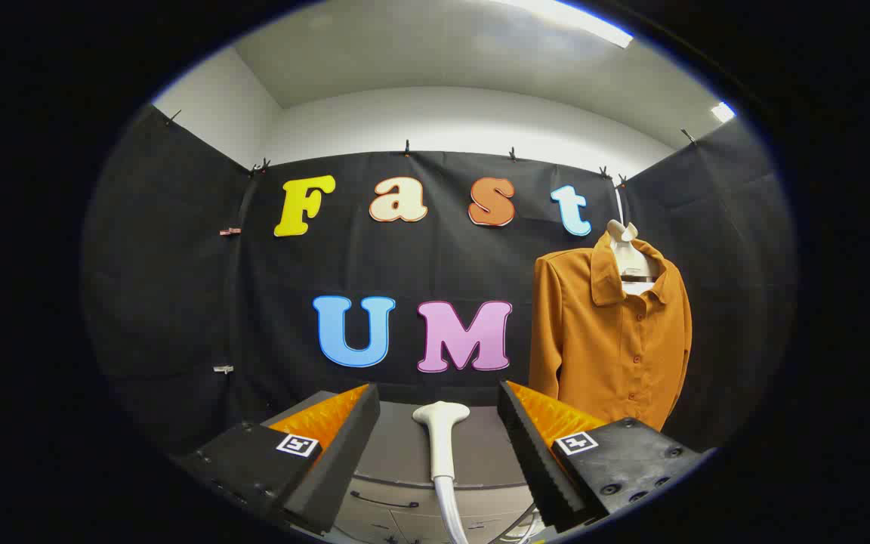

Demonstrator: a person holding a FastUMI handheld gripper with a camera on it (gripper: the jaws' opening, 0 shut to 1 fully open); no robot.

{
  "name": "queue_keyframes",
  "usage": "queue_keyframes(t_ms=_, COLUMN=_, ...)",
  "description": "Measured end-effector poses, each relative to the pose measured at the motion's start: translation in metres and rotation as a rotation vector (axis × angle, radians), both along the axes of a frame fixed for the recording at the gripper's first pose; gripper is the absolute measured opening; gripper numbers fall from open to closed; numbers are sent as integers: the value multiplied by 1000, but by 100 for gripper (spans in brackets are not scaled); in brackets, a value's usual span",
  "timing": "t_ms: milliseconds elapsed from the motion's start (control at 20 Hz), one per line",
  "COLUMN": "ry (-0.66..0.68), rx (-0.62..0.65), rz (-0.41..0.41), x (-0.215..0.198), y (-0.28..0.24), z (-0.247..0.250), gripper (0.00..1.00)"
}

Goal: Iron the clothes twice with a garment steamer, once on the left side and once on the right side.

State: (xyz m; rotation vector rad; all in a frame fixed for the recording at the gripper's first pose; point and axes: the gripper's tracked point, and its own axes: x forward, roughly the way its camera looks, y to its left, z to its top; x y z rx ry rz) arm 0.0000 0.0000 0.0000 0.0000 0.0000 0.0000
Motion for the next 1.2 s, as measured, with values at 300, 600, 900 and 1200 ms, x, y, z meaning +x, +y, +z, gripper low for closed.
queue_keyframes(t_ms=300, ry=3, rx=-26, rz=7, x=0, y=2, z=-1, gripper=97)
queue_keyframes(t_ms=600, ry=-11, rx=-12, rz=4, x=2, y=3, z=2, gripper=98)
queue_keyframes(t_ms=900, ry=-15, rx=-25, rz=4, x=4, y=8, z=2, gripper=98)
queue_keyframes(t_ms=1200, ry=7, rx=-29, rz=0, x=10, y=14, z=-6, gripper=98)
